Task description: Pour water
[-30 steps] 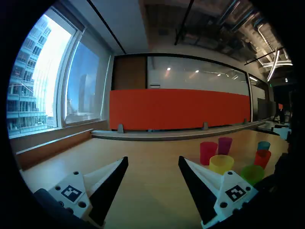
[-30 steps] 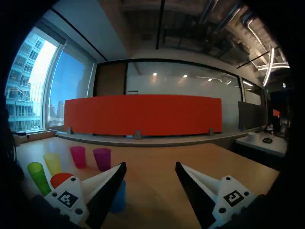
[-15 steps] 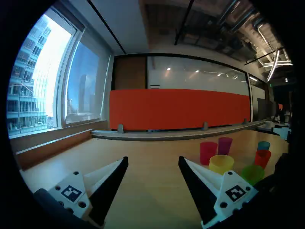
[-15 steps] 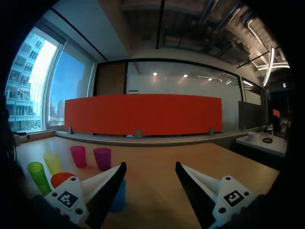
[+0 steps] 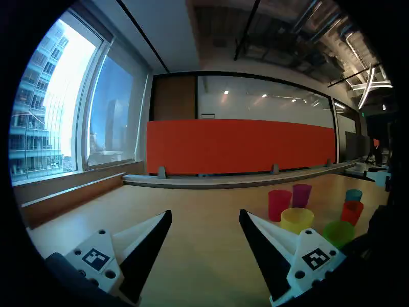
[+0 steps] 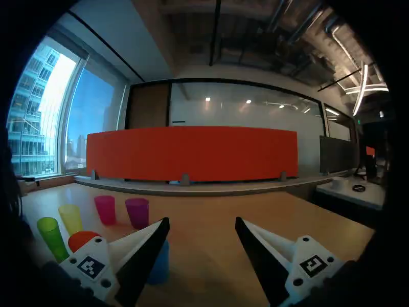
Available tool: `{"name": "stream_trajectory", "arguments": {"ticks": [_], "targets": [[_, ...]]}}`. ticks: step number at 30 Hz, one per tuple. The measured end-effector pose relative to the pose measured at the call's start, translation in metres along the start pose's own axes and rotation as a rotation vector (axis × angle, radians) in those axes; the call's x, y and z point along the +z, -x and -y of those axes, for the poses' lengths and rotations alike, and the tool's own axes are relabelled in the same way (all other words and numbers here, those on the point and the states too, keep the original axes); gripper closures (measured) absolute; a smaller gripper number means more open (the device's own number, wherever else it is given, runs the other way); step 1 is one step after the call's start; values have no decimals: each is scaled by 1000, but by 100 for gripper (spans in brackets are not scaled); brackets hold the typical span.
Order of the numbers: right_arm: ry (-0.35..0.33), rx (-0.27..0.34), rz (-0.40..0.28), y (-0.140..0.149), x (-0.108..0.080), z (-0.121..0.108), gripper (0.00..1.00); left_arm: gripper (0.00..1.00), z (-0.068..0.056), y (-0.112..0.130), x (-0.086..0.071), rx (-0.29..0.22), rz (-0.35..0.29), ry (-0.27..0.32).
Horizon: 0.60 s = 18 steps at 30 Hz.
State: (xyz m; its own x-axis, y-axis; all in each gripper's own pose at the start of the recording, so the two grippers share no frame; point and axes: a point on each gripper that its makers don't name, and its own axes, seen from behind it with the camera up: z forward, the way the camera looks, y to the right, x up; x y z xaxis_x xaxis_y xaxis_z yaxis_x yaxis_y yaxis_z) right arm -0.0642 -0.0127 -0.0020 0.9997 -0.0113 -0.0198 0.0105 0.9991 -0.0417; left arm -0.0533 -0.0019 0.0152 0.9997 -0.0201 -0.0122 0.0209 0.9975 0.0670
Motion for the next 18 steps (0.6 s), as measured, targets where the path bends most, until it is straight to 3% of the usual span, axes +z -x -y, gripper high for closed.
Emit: {"name": "stream_trajectory", "arguments": {"ticks": [18], "targets": [[0, 1, 0, 0, -1, 0, 1, 2, 1, 0, -1, 0, 0, 0]]}}
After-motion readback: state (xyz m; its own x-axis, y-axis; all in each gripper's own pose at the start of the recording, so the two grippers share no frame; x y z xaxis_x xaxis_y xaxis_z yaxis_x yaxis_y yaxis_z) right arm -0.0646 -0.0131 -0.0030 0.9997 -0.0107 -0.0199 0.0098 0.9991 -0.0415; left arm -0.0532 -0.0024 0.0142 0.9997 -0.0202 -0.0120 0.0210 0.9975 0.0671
